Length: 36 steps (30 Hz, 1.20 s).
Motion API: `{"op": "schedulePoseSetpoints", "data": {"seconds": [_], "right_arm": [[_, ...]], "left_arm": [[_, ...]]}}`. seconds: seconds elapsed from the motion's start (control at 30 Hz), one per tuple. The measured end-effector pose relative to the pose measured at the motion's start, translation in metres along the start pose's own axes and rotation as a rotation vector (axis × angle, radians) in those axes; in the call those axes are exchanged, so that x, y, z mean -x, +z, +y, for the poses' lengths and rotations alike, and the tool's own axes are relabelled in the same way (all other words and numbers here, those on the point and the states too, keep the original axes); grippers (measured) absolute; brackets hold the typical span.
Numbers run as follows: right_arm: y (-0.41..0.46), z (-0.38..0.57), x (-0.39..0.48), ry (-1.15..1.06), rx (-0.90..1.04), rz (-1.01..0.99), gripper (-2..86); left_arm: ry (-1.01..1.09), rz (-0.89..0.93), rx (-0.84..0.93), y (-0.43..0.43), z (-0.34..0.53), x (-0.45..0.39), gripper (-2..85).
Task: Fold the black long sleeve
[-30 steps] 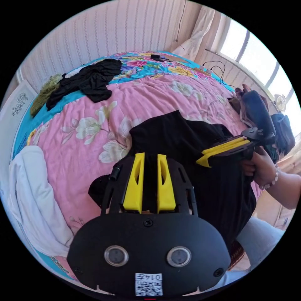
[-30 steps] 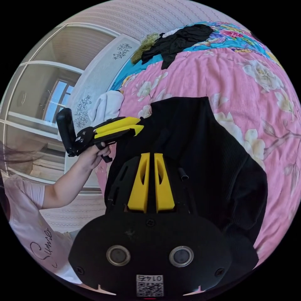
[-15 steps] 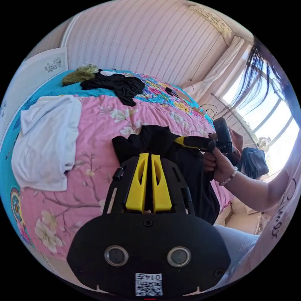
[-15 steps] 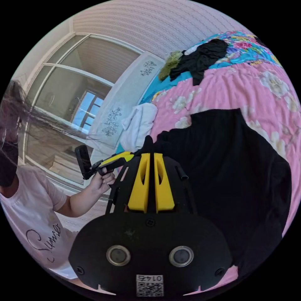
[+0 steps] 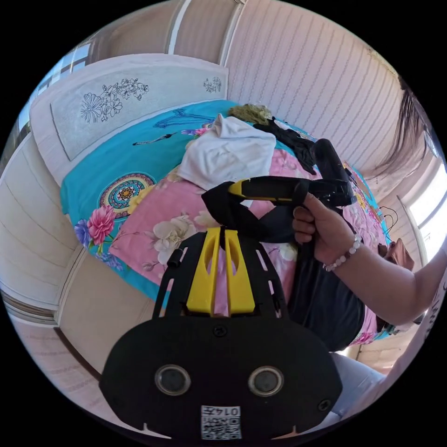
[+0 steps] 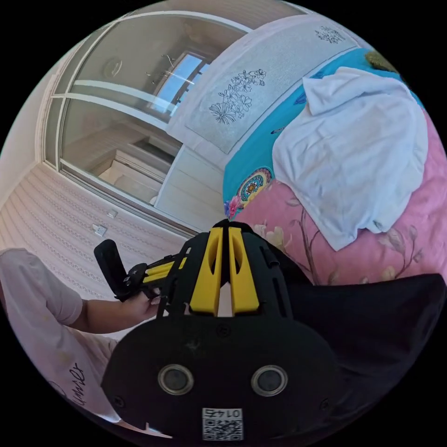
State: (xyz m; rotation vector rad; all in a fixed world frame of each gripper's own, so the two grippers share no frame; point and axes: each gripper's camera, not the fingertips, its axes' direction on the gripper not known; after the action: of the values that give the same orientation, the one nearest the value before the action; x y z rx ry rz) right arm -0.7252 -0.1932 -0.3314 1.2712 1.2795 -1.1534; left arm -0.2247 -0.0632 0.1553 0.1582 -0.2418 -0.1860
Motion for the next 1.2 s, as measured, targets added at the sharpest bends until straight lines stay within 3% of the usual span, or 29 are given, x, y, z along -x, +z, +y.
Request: {"op": "schedulePoseSetpoints", "data": {"seconds": [0.2,0.47,0.67,0.83,0.93,0.97,1.03,1.2], "right_arm": [[0.033,-0.044,0.004,0.000,0.007,0.004,2.7],[0.084,-0.097,0.021,-0.115,0.233,0.080,8.4],[0.030,-0.079,0.018,-0.102,0.231,0.320,7.8],[0.008,-0.059,-0.001,-0.056,0.369,0.526,8.7],[0.020,-0.052,-0.009,-0.069,0.466,0.608,7.3],[0.022,-0.051,-0.009,-0.074,0.464,0.610,6.8],[0.021,-0.053,-0.006,-0.074,0.448,0.575,2.1],[-0.003,-0.052,0.017,-0.121,0.351,0.575,0.5]], "left_arm": [[-0.215,0.128,-0.087,-0.024,0.016,0.084,-1.0],[-0.446,-0.075,0.005,-0.030,0.059,0.163,-1.0],[-0.505,-0.168,-0.001,-0.052,0.052,0.214,-0.6],[-0.406,-0.065,-0.002,-0.047,0.009,0.236,4.7],[-0.373,0.029,0.110,-0.005,-0.017,0.243,7.0],[-0.378,0.046,0.185,0.013,-0.022,0.244,7.1],[-0.353,0.017,0.187,0.014,-0.026,0.245,6.9],[-0.442,0.068,0.158,-0.030,-0.013,0.263,6.2]]}}
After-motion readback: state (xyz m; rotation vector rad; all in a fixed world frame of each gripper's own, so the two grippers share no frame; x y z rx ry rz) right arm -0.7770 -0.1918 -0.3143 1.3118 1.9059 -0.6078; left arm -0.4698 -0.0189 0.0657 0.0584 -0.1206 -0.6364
